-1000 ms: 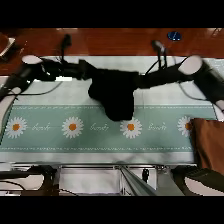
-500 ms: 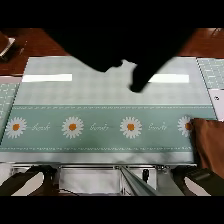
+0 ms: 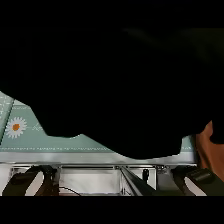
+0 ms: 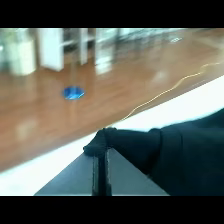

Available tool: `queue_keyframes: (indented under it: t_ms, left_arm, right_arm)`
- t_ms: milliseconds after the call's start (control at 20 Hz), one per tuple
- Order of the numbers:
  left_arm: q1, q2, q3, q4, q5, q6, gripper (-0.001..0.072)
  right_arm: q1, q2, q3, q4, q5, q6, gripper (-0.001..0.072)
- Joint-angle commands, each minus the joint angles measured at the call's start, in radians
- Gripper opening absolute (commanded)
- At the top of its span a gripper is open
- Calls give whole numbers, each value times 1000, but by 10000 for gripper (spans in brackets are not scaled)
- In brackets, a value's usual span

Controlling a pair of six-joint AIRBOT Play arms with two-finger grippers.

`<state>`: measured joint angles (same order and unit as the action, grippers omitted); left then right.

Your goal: Fold the shirts.

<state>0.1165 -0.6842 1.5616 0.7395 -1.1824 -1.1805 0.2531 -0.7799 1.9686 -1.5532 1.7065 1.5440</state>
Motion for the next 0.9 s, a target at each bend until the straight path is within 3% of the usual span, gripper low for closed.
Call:
queue_keyframes:
  t_ms: [0, 100, 250, 350, 450, 600, 850]
  left_arm:
    - [2, 135, -130, 306, -43, -202, 23]
    - [2, 212, -259, 393, -42, -258, 23]
    - [2, 283, -477, 401, -42, -299, 23]
    - [2, 292, -618, 385, -14, -302, 23]
    - [2, 283, -750, 357, 107, -303, 24]
    - [1, 224, -917, 276, 326, -302, 24]
    - [1, -8, -1001, 246, 588, -298, 24]
  right_arm:
    - [-1, 40, -42, -155, 146, 40, 23]
    - [-1, 66, -120, -188, 146, 62, 23]
    - [-1, 74, -304, -196, 102, 69, 23]
    - [-1, 60, -446, -196, -17, 74, 23]
    - [-1, -10, -518, -178, -145, 72, 22]
    - [-12, -208, -512, -62, -314, 47, 22]
    - [-143, -615, -344, 308, -479, -38, 23]
